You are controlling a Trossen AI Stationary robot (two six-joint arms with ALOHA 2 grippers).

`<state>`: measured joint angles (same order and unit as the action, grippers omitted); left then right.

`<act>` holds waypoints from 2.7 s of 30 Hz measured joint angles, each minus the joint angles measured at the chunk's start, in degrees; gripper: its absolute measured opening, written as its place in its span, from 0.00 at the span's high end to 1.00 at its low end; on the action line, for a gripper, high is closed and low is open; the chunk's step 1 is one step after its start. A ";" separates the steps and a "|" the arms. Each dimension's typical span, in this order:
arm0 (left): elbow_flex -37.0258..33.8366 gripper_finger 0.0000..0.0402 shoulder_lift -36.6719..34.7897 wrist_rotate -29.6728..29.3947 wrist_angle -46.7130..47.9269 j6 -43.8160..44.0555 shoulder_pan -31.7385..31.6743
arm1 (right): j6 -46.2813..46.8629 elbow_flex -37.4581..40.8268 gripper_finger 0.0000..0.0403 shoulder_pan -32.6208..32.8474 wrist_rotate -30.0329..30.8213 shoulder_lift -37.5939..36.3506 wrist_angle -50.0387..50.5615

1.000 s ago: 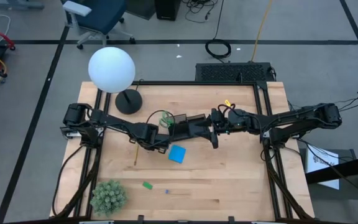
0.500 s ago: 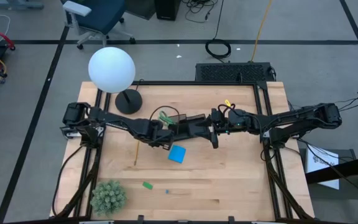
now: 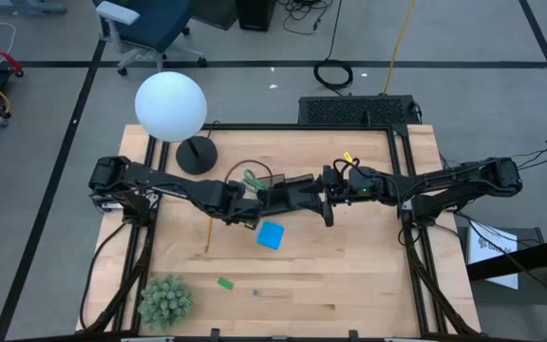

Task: Pick and place office supplies into organizer
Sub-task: Put the orange pencil into the black desk organizer

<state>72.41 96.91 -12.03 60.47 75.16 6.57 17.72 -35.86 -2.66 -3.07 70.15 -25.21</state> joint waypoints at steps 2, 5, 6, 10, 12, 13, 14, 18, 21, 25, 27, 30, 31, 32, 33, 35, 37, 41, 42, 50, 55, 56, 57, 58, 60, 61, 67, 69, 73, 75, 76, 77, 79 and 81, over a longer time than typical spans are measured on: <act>0.08 1.00 -0.62 -0.37 1.11 -0.03 -0.17 | 0.00 0.00 0.46 0.01 -0.01 0.00 0.16; -0.38 1.00 -1.41 -0.94 3.24 -1.17 -0.63 | 0.02 0.00 0.46 0.02 0.00 0.00 0.10; -0.54 1.00 -1.52 -0.99 3.37 -1.21 -0.97 | 0.02 0.00 0.46 0.02 0.00 0.00 0.20; -0.95 1.00 -2.31 -1.44 4.55 -3.08 -2.35 | 0.02 0.00 0.46 0.02 0.00 0.00 0.17; -0.86 1.00 -2.40 -1.57 4.46 -3.65 -3.03 | 0.02 0.00 0.46 0.02 0.00 0.00 0.20; -0.88 1.00 -2.37 -1.59 4.90 -4.06 -3.36 | 0.01 0.00 0.46 0.01 0.00 0.00 0.19; -0.90 1.00 -2.52 -1.62 5.49 -4.27 -3.65 | 0.02 0.00 0.46 0.02 0.00 0.00 0.20; -0.88 1.00 -3.00 -2.20 6.45 -5.95 -4.93 | 0.01 0.00 0.46 0.01 -0.01 0.00 0.20; -0.90 1.00 -3.56 -2.82 7.20 -6.24 -5.35 | 0.01 0.00 0.46 0.02 0.00 0.00 0.24; -0.88 1.00 -5.58 -3.47 6.67 -6.05 -5.41 | 0.02 0.00 0.46 0.02 -0.02 0.00 0.24; -0.88 1.00 -7.17 -4.16 6.53 -5.50 -5.38 | -0.42 0.00 0.46 0.01 -0.01 0.00 0.23; -0.88 1.00 -9.82 -5.38 5.85 -5.38 -5.38 | -3.85 0.00 0.46 0.02 0.00 0.00 0.56; -0.88 1.00 -10.82 -5.78 5.83 -5.40 -5.38 | -4.65 0.00 0.46 0.02 -0.01 0.00 0.58; -0.88 1.00 -11.78 -6.16 5.83 -5.39 -5.38 | -4.98 0.00 0.46 0.00 0.00 0.00 0.41; -0.88 1.00 -12.66 -6.50 5.81 -5.07 -5.38 | -5.01 0.00 0.46 0.02 0.00 0.00 0.20; -0.88 1.00 -14.67 -7.36 5.88 -4.53 -5.38 | -4.95 -0.02 0.46 0.00 0.00 0.00 0.20; -0.88 1.00 -16.42 -8.01 5.60 -4.48 -5.38 | -4.95 -0.02 0.46 0.01 0.00 0.00 0.23; -0.84 1.00 -18.82 -8.11 5.16 -4.64 -5.38 | -4.95 -0.02 0.46 0.02 0.00 0.00 0.26; -0.84 1.00 -19.29 -8.08 4.94 -4.64 -5.38 | -4.95 -0.02 0.46 0.00 0.00 0.00 0.18; -0.84 1.00 -20.81 -4.72 -0.22 -6.14 -4.67 | -4.88 -0.02 0.46 0.02 -0.02 0.00 -2.82; -0.86 1.00 -20.99 -1.58 -5.34 -7.63 -3.99 | 5.30 -0.02 0.46 0.02 0.14 0.00 -9.97; -0.86 1.00 -21.01 -1.16 -5.95 -7.64 -3.69 | 7.67 -0.02 0.46 0.02 0.23 0.00 -11.40; -0.86 1.00 -21.01 -0.79 -6.62 -7.81 -3.45 | 9.72 -0.02 0.46 0.02 0.21 0.00 -12.80; -0.86 1.00 -21.03 -0.36 -7.07 -8.04 -3.32 | 11.44 -0.02 0.46 0.02 0.18 0.00 -14.11; -0.86 1.00 -21.55 0.16 -7.79 -8.05 -3.07 | 14.12 -0.02 0.46 0.02 0.17 -0.02 -15.30; -0.86 1.00 -21.86 0.33 -8.29 -8.02 -3.05 | 15.02 -0.02 0.46 0.02 0.17 -0.02 -15.55; -0.90 1.00 -25.09 1.53 -11.57 -8.57 -3.06 | 21.41 -0.02 0.46 0.02 -0.04 -0.04 -18.36; -0.90 1.00 -26.46 1.54 -12.67 -8.82 -3.06 | 21.92 -0.02 0.46 0.02 -0.03 -0.02 -18.24; -0.90 1.00 -28.87 1.55 -14.65 -9.10 -3.12 | 19.59 -0.02 0.46 0.02 -0.04 -0.02 -18.27; -0.88 1.00 -29.88 1.58 -15.78 -9.08 -3.10 | 16.00 -0.02 0.46 0.04 -0.16 -0.02 -18.67; -0.89 1.00 -30.28 1.74 -15.84 -9.05 -3.10 | 14.06 -0.02 0.46 0.21 -0.23 -0.02 -19.38; -0.90 1.00 -30.56 2.16 -16.32 -9.05 -3.10 | 11.96 -0.02 0.46 0.41 -0.26 -0.02 -20.21; -0.88 1.00 -31.06 3.14 -18.89 -9.03 -3.10 | 7.86 -0.02 0.46 0.80 -0.41 -0.07 -21.31; -0.88 1.00 -31.44 3.81 -20.71 -9.03 -3.10 | 4.58 -0.06 0.46 1.05 -0.53 -0.08 -21.99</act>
<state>71.53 65.46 -8.22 39.76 66.13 3.46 22.30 -35.92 -1.60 -3.60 70.07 -47.20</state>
